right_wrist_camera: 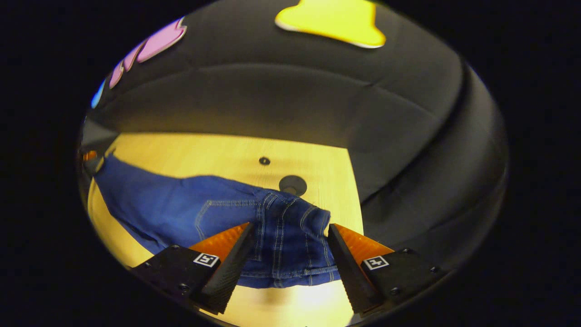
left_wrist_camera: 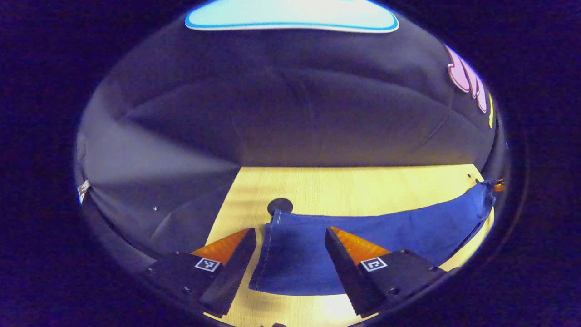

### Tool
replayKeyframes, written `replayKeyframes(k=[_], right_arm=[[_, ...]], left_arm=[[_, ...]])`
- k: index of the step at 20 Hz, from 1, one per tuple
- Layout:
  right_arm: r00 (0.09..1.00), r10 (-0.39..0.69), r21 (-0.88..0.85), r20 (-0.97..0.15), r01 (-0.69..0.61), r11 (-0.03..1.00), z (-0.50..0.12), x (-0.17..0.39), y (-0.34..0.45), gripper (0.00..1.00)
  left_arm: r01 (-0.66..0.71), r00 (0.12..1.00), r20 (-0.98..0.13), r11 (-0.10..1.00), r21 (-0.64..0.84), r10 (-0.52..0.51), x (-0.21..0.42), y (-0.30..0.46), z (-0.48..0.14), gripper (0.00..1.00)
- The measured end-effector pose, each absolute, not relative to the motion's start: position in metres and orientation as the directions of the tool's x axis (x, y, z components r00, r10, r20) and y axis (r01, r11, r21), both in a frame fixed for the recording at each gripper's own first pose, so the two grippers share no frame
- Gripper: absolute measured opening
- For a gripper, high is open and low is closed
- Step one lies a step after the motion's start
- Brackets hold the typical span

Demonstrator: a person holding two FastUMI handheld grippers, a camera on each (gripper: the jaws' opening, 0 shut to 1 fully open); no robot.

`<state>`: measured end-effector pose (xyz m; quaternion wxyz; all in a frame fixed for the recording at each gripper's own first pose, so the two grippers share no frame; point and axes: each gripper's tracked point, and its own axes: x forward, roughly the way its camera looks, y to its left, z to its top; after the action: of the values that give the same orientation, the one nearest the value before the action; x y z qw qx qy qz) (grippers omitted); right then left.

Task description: Grasp the waist and the cuffs of the jeans and fold them to make the two legs overlap; first hold the waist and fold one-third of the jeans toward the cuffs, then hold the cuffs and fold the remaining one-third in the same direction to finish folding.

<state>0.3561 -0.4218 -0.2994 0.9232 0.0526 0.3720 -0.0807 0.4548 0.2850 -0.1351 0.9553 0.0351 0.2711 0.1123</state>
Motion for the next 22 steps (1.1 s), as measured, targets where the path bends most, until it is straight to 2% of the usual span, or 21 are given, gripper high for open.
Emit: replayKeyframes(k=[4,7,9,12,15,18,22], right_arm=[[0.764,-0.268,0.205,-0.587,0.461,0.864,-0.292,0.318,-0.447,0.98],[0.719,-0.348,0.240,-0.601,0.578,0.780,-0.317,0.286,-0.466,0.98],[0.685,-0.344,0.250,-0.642,0.611,0.751,-0.341,0.277,-0.473,0.98],[0.683,-0.316,0.309,-0.659,0.628,0.715,-0.356,0.280,-0.477,0.98],[0.663,-0.331,0.314,-0.671,0.659,0.683,-0.362,0.279,-0.487,0.98],[0.657,-0.296,0.352,-0.693,0.667,0.657,-0.364,0.277,-0.490,0.99],[0.656,-0.356,0.306,-0.666,0.675,0.671,-0.357,0.278,-0.497,0.95]], left_arm=[[-0.224,0.899,-0.365,0.971,0.086,0.240,0.415,0.241,-0.087,0.96],[-0.202,0.919,-0.341,0.979,0.029,0.200,0.379,0.187,-0.078,0.97],[-0.174,0.918,-0.363,0.985,-0.006,0.160,0.361,0.156,-0.085,0.97],[-0.145,0.935,-0.336,0.986,-0.079,0.110,0.348,0.121,-0.077,0.97],[-0.118,0.947,-0.307,0.992,-0.055,0.096,0.344,0.106,-0.061,0.97],[-0.076,0.951,-0.302,0.997,-0.034,0.062,0.349,0.084,-0.050,0.97],[-0.052,0.959,-0.283,0.996,-0.068,0.030,0.359,0.064,-0.041,0.97]])
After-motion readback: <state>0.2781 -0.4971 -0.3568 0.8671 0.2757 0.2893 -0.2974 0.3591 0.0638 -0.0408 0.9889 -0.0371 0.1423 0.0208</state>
